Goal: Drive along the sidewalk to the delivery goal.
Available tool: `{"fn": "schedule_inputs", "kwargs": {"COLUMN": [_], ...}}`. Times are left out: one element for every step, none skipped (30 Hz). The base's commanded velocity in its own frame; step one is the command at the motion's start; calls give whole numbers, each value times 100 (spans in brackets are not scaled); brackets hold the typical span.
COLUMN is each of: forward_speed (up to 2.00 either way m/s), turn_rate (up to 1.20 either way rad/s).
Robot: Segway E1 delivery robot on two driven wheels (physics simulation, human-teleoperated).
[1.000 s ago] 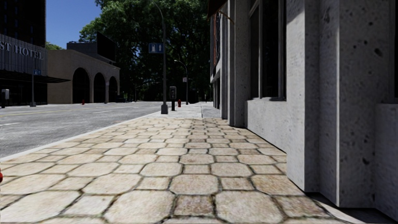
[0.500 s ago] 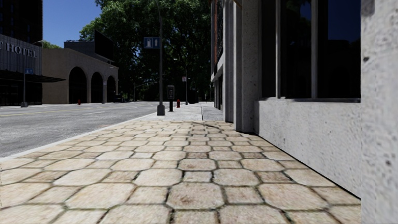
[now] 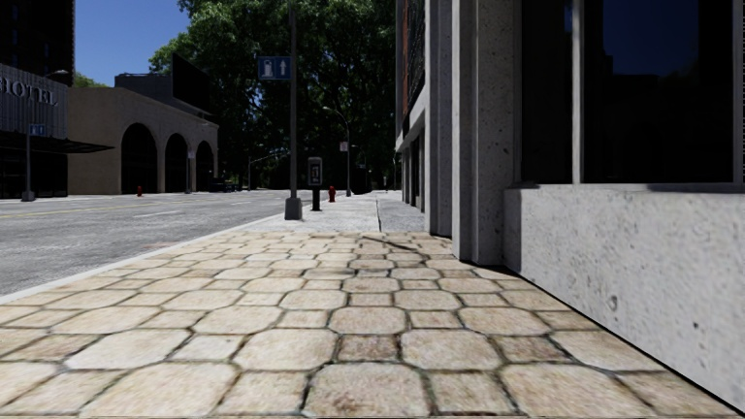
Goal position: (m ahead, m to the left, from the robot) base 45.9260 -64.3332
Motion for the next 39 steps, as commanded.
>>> {"fn": "schedule_inputs", "kwargs": {"forward_speed": [200, 200, 200, 200, 200, 200, 200, 200, 200, 200, 200, 200, 200, 200, 200, 200, 200, 200, 200, 200, 200, 200, 200, 200, 200, 200, 200, 200, 200, 200, 200, 200, 200, 200, 200, 200, 200, 200, 200], "turn_rate": [0, 0, 0, 0, 0, 0, 0, 0, 0, 0, 0, 0, 0, 0, 0, 0, 0, 0, 0, 0, 0, 0, 0, 0, 0, 0, 0, 0, 0, 0, 0, 0, 0, 0, 0, 0, 0, 0, 0]}}
